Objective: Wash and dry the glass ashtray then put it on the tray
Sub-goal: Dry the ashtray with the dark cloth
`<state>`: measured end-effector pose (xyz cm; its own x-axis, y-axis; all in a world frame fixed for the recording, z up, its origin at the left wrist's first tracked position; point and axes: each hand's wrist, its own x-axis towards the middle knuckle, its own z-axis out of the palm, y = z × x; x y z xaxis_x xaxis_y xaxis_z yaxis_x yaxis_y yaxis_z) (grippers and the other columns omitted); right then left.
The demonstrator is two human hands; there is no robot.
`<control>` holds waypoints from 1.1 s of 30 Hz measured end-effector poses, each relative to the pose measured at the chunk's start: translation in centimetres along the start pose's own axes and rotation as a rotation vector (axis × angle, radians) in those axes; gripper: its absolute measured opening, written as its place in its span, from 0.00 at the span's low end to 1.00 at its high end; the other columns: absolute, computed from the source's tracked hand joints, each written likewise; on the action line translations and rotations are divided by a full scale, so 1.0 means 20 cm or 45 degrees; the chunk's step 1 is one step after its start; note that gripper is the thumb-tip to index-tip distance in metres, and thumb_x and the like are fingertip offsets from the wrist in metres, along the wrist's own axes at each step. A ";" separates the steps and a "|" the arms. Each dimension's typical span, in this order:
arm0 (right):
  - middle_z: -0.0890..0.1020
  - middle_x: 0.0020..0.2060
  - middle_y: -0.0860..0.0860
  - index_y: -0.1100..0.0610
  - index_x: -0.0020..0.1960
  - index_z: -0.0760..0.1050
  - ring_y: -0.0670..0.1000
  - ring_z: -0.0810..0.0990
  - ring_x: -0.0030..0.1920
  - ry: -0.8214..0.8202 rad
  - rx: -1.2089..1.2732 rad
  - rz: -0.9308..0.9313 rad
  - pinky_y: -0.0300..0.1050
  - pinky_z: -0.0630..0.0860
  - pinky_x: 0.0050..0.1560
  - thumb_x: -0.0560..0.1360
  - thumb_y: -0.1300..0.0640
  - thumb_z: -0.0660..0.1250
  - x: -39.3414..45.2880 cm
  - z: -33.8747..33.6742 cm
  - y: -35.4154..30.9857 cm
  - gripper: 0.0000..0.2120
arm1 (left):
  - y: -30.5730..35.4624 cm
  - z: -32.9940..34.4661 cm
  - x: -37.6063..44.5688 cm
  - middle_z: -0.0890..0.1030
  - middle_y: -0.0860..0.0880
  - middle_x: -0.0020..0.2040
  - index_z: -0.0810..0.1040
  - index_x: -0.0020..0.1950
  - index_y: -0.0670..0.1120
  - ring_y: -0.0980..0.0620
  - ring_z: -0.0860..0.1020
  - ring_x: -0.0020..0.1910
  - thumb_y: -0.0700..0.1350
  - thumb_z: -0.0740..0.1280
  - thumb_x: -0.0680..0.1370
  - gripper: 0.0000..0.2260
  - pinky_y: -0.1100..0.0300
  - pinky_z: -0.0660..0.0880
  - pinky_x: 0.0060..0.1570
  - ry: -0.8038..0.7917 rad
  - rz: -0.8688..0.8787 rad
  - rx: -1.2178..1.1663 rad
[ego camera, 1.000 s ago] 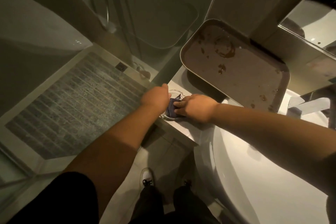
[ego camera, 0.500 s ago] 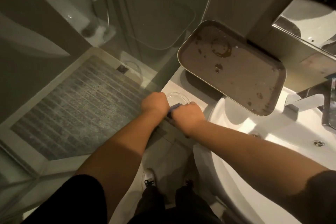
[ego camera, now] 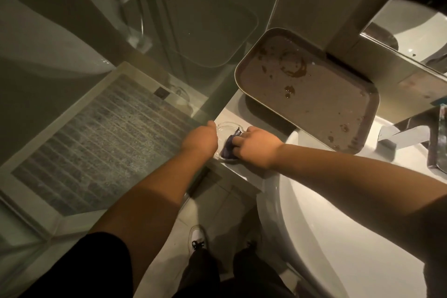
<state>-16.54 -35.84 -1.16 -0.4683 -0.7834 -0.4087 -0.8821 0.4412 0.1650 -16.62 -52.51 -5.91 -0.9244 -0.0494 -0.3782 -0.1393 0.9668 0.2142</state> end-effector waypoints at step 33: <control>0.76 0.58 0.53 0.55 0.63 0.70 0.55 0.75 0.59 -0.183 0.340 0.481 0.50 0.65 0.55 0.76 0.58 0.65 0.05 -0.04 -0.20 0.16 | 0.08 0.04 -0.06 0.79 0.36 0.56 0.66 0.57 0.39 0.36 0.78 0.55 0.47 0.59 0.80 0.12 0.51 0.69 0.43 -0.010 -0.221 -0.338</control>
<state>-13.42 -38.77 -1.42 -0.7249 -0.4867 -0.4876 -0.5991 0.7947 0.0975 -15.55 -50.71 -5.78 -0.8761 -0.2049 -0.4364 -0.3834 0.8450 0.3729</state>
